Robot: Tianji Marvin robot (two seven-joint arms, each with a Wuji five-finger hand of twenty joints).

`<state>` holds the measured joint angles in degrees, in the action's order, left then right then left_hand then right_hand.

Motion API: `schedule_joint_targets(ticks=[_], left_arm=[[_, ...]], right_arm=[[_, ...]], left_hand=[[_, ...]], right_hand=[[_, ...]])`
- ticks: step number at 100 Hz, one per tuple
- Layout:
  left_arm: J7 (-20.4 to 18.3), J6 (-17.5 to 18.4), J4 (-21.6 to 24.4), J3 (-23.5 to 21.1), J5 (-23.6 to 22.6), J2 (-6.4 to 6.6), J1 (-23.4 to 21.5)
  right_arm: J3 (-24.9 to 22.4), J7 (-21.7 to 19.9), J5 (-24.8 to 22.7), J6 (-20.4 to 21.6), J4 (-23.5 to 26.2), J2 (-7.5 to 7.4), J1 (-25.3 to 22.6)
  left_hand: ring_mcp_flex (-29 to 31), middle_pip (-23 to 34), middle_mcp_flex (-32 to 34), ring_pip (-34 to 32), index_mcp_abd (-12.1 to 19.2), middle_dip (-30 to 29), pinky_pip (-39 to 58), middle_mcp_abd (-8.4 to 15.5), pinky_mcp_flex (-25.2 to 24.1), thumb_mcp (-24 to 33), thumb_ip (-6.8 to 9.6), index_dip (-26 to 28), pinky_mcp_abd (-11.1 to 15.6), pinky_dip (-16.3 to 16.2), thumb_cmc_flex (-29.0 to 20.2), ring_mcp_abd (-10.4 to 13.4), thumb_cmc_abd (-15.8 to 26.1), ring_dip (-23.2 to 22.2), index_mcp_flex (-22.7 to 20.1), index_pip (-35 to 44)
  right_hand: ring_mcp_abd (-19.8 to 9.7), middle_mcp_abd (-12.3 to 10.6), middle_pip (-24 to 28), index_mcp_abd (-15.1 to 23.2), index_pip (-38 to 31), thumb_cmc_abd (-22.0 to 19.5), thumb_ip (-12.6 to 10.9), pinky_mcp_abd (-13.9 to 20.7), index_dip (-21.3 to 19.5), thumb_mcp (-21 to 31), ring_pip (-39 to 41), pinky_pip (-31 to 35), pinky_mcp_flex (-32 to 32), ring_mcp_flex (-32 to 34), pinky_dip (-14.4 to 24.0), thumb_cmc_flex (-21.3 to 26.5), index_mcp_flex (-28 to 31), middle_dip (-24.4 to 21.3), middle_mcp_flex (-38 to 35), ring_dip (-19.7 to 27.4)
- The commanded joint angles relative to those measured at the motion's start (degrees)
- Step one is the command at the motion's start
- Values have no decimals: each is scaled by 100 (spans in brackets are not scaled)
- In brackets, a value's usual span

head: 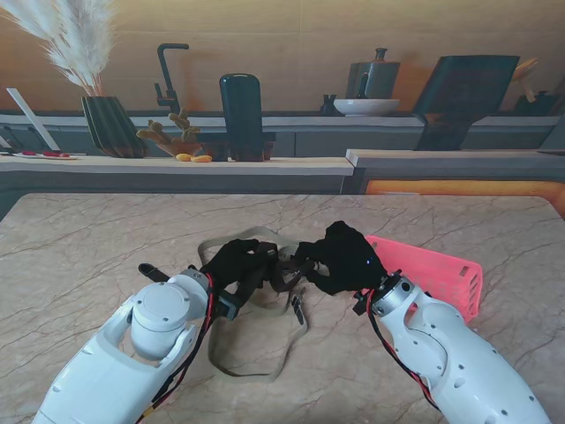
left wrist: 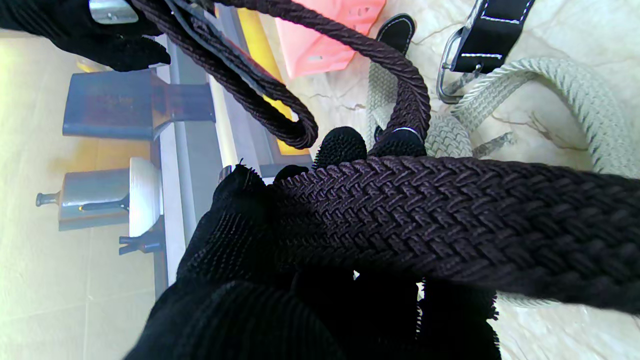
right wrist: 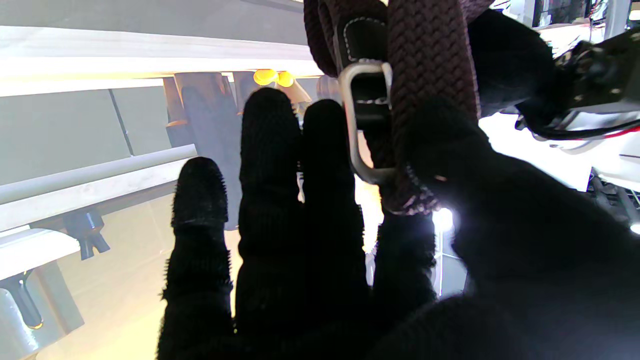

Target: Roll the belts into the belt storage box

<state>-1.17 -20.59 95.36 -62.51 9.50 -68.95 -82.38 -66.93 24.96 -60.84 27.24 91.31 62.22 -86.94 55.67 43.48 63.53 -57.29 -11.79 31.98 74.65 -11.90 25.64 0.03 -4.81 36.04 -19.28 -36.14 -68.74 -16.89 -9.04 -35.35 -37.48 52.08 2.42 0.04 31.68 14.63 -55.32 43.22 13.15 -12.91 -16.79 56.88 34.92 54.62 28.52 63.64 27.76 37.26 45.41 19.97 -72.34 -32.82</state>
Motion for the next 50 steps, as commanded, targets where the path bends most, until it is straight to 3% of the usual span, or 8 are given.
schedule_joint_targets(ticks=[1, 31, 50], left_arm=[[-41, -52, -11, 8, 27, -49, 63], [-26, -84, 42, 32, 73, -66, 170], [53, -153, 79, 67, 63, -93, 220]], right_arm=[[31, -15, -12, 59, 40, 0, -13], [179, -124, 79, 20, -71, 5, 90], [290, -127, 85, -64, -181, 5, 192]], left_hand=[[217, 386, 246, -171, -58, 129, 349, -78, 45, -40, 189, 118, -139, -138, -295, -28, 277, -73, 145, 252], [291, 521, 264, -312, -43, 234, 449, -47, 122, -47, 195, 137, -147, -196, -263, -2, 280, -90, 164, 292], [335, 536, 320, -363, 46, 249, 502, -20, 154, -24, 214, -125, -174, -229, -294, -19, 227, -76, 118, 72]], right_hand=[[-206, -126, -9, 850, -769, -484, -176, -39, -286, 276, -73, -94, -132, -86, -93, 225, 281, 62, 48, 74], [-200, -122, -19, 885, -775, -490, -158, -61, -289, 271, -66, -122, -151, -88, -92, 226, 290, 88, 41, 62], [-195, -128, -27, 917, -771, -504, -149, -91, -300, 254, -45, -138, -178, -99, -86, 230, 279, 105, 47, 44]])
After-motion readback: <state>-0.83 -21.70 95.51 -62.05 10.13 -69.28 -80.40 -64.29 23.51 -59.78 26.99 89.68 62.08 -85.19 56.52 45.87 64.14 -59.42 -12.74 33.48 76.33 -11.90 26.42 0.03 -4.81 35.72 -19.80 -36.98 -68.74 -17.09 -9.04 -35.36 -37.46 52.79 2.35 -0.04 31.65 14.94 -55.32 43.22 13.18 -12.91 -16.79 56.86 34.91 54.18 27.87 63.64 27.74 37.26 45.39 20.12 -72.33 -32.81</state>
